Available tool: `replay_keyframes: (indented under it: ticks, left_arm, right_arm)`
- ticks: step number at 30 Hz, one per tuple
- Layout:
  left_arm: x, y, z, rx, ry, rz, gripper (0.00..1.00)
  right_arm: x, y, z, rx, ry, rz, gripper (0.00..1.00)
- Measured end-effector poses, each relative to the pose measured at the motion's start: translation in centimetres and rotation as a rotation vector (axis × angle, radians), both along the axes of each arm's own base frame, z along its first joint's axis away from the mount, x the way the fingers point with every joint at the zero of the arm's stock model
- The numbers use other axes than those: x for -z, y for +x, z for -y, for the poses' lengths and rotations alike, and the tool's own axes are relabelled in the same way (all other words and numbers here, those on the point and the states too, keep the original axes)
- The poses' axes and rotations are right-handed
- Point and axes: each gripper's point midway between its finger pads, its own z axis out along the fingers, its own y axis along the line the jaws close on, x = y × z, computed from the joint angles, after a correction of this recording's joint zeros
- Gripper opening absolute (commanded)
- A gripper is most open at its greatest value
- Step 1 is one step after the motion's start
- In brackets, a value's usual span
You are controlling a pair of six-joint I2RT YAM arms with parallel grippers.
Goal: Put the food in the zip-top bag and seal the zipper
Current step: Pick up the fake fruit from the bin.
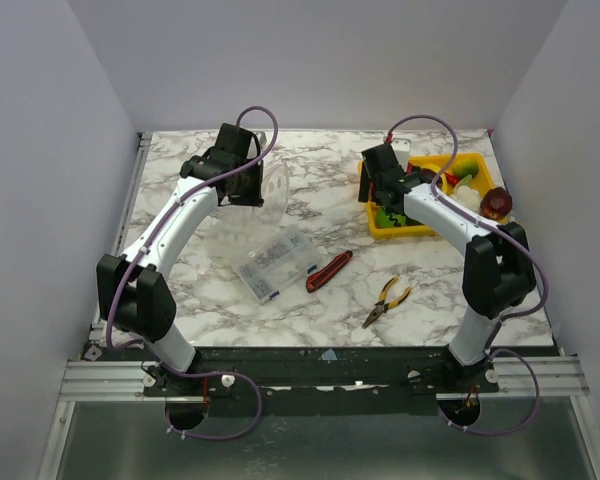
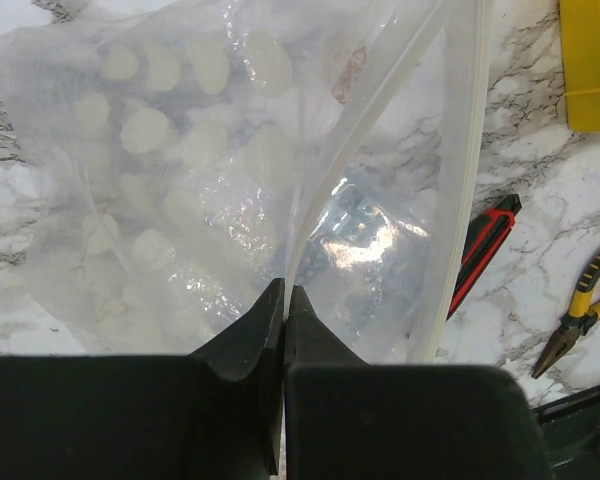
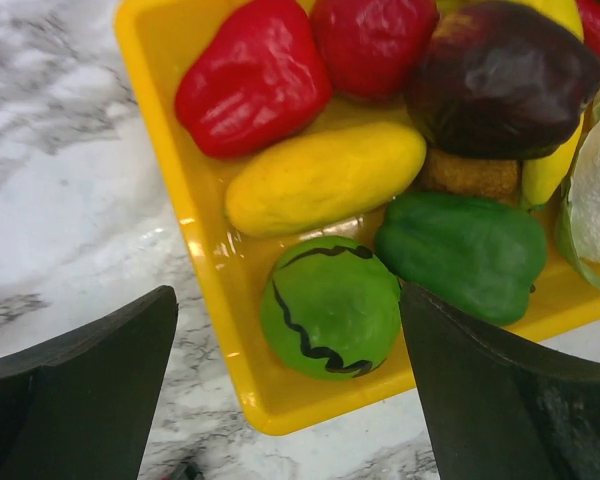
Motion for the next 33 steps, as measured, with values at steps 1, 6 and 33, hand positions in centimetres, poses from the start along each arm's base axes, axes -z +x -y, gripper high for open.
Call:
replay_keyframes:
  ticks: [1,6,33]
  left_arm:
    - [0.0,0.0,0.1,0.003,-0.003,-0.001,0.0]
    - [0.0,-0.1,0.2,0.009,-0.01,-0.006,0.0]
    - [0.0,-0.3,0.6,0.026,-0.027,-0.014,0.0]
  right_arm:
    - [0.9,-0.1,0.2,0.003,-0.014,-0.025,0.93]
    - [2.9,-0.1,0.7,0.001,-0.048,-0.075,0.93]
    - [7.6,-1.0,3.1,0.008,-0.064,-0.164,0.7]
